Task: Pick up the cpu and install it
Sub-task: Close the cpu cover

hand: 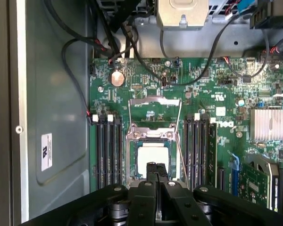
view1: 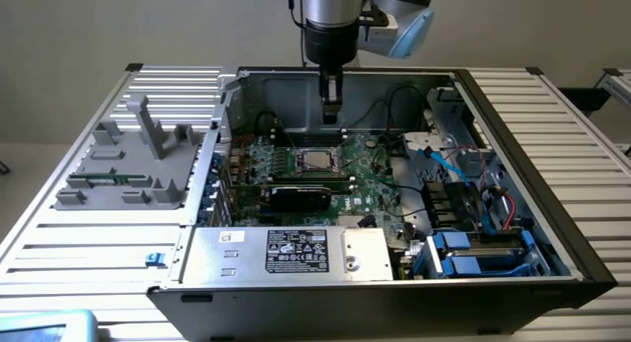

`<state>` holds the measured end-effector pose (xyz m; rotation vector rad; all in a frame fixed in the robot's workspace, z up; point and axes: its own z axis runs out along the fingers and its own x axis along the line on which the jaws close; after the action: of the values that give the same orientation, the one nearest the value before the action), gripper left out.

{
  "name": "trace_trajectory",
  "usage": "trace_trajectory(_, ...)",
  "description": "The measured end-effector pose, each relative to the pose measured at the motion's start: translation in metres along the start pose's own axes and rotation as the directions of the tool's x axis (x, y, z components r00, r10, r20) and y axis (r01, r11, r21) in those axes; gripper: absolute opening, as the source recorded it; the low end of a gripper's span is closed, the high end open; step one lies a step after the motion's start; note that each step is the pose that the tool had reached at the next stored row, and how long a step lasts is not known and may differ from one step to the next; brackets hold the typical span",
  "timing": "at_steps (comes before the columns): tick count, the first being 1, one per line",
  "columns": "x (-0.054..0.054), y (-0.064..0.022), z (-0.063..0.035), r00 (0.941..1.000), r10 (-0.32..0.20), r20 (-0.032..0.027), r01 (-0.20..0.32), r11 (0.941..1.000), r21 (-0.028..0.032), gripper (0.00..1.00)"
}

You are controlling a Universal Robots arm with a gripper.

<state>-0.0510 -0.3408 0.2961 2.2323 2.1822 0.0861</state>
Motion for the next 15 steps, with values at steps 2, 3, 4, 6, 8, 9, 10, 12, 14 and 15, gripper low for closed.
trace_trajectory(2, 0.000, 0.0091, 0.0005, 1.0000, 0.000, 0.0000, 0.000, 1.0000, 0.0001, 0.11)
trace_trajectory(3, 0.000, 0.0139, 0.0007, 1.0000, 0.000, -0.0001, 0.000, 1.0000, 0.0001, 0.11)
trace_trajectory(4, 0.000, 0.0183, 0.0010, 1.0000, 0.000, -0.0001, 0.000, 1.0000, 0.0001, 0.11)
trace_trajectory(6, 0.001, 0.0273, 0.0015, 1.0000, 0.000, -0.0002, 0.000, 1.0000, 0.0001, 0.11)
trace_trajectory(8, 0.001, 0.0365, 0.0020, 1.0000, 0.000, -0.0003, 0.000, 1.0000, 0.0000, 0.11)
trace_trajectory(9, 0.001, 0.0412, 0.0023, 1.0000, 0.000, -0.0003, 0.000, 1.0000, 0.0001, 0.11)
trace_trajectory(10, 0.001, 0.0457, 0.0026, 1.0000, 0.000, -0.0005, 0.000, 1.0000, 0.0000, 0.11)
trace_trajectory(12, 0.001, 0.0548, 0.0035, 1.0000, 0.000, -0.0005, 0.000, 1.0000, 0.0000, 0.11)
trace_trajectory(14, 0.001, 0.0624, 0.0053, 1.0000, 0.000, -0.0003, 0.000, 1.0000, 0.0001, 0.11)
trace_trajectory(15, 0.001, 0.0653, 0.0072, 1.0000, 0.000, -0.0002, 0.000, 1.0000, 0.0002, 0.11)
